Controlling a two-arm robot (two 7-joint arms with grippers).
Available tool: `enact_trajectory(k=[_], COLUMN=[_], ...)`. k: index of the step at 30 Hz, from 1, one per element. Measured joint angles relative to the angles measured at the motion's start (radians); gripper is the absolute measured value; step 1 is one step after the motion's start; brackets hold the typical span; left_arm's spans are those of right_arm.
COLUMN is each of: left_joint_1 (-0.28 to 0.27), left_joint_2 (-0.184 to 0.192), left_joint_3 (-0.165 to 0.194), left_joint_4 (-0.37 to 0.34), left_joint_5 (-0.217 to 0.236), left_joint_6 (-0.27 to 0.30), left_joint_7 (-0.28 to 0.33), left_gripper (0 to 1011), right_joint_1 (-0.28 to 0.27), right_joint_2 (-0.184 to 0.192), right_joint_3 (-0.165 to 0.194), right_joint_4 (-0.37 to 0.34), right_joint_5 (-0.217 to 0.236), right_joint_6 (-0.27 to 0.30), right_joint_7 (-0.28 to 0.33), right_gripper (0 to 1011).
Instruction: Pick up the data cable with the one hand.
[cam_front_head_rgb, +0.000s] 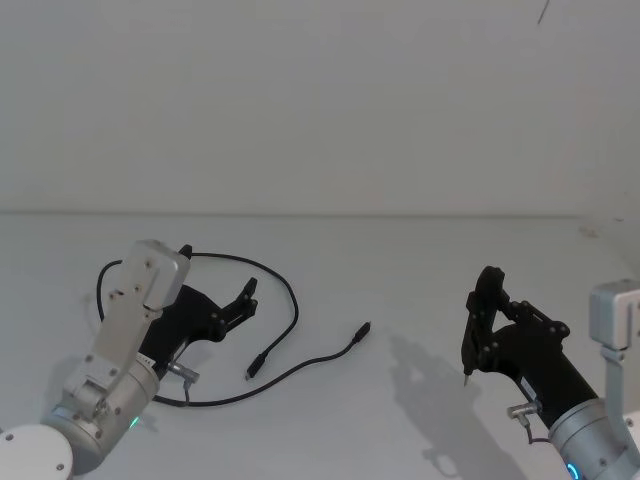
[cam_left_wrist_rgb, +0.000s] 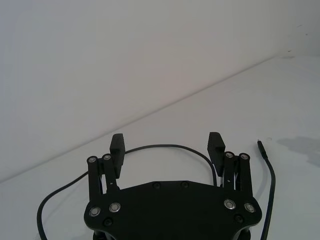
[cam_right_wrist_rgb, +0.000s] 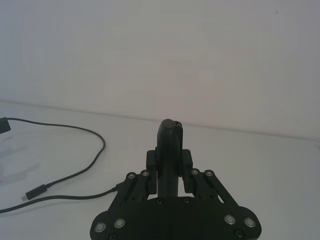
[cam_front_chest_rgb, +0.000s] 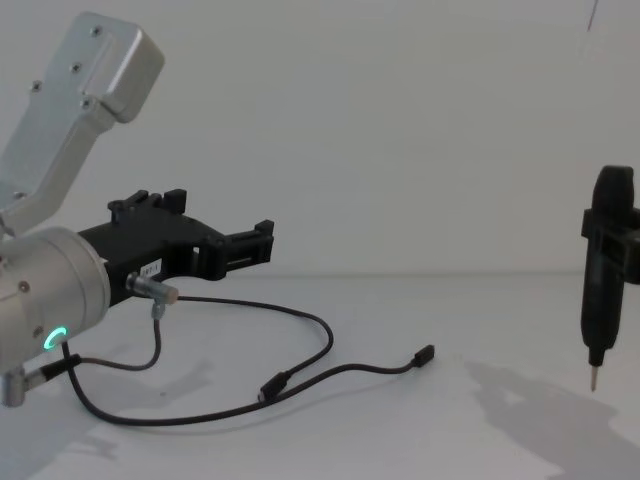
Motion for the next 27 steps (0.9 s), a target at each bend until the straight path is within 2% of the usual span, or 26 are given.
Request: enact_trajectory(k=[20,27], left_joint_1=[0.0,0.001], left_joint_2=[0.0,0.01], left_joint_3=[0.0,-0.008], left_joint_4=[0.001,0.007], left_joint_5=[-0.001,-0.024], left_joint_6=[-0.004,-0.029], left_joint_7=[-0.002,-0.046], left_gripper=[1001,1001], right_joint_1=[0.0,0.0], right_joint_2=[0.0,0.0], right_joint_3=[0.0,0.0], right_joint_4=[0.0,0.0], right_joint_5=[0.0,0.0], right_joint_6=[0.0,0.0], right_joint_7=[0.0,0.0], right_gripper=[279,279])
